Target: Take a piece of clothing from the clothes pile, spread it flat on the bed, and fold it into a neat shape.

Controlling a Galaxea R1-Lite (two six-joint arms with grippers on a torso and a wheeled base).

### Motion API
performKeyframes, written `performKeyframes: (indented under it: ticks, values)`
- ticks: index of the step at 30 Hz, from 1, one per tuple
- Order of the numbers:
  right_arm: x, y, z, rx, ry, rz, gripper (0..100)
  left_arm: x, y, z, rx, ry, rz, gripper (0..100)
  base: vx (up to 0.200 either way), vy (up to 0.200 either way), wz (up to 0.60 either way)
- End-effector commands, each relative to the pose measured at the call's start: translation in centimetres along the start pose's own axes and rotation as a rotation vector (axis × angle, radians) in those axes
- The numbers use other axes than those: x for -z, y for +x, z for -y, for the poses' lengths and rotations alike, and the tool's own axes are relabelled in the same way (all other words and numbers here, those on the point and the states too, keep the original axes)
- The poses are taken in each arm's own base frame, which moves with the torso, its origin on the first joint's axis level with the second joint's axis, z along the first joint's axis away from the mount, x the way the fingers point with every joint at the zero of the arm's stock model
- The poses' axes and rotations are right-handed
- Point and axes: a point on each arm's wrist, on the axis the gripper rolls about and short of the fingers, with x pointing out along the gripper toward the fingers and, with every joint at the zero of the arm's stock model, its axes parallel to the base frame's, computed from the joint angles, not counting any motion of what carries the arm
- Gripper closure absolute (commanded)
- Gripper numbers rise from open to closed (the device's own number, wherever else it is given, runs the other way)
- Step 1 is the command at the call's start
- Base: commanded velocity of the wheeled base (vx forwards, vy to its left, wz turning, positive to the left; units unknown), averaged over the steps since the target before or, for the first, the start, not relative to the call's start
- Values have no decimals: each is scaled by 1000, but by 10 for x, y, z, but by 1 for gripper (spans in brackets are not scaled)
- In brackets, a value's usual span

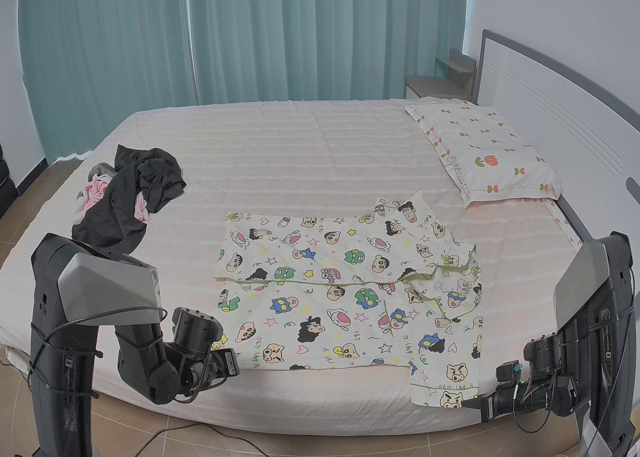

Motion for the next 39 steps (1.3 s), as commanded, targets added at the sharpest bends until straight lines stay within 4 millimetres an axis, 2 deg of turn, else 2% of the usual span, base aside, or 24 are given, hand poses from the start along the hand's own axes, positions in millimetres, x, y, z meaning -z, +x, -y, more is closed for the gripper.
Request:
performKeyframes:
  ticks: [1,11,17,22,30,39]
  values:
    - [-3,-7,-1,2,-26,28,100,-1,-11,-3,5,-2,9,100,0,0,0]
    - [-2,-9,1,12,-28,18,100,-2,-19,-7,2,0,12,100,0,0,0]
    - [-2,-19,-1,9,-21,-24,100,-1,-22,-8,2,20,11,100,0,0,0]
    - [1,-33,-11,-16,-13,-114,100,1,-28,-9,4,41,5,100,0,0,0]
    - [3,-40,-16,-26,-15,-156,100,11,-40,-15,-7,78,-34,100,0,0,0]
    - [7,-56,-30,-54,-21,-243,100,25,-61,-20,19,107,-102,100,0,0,0]
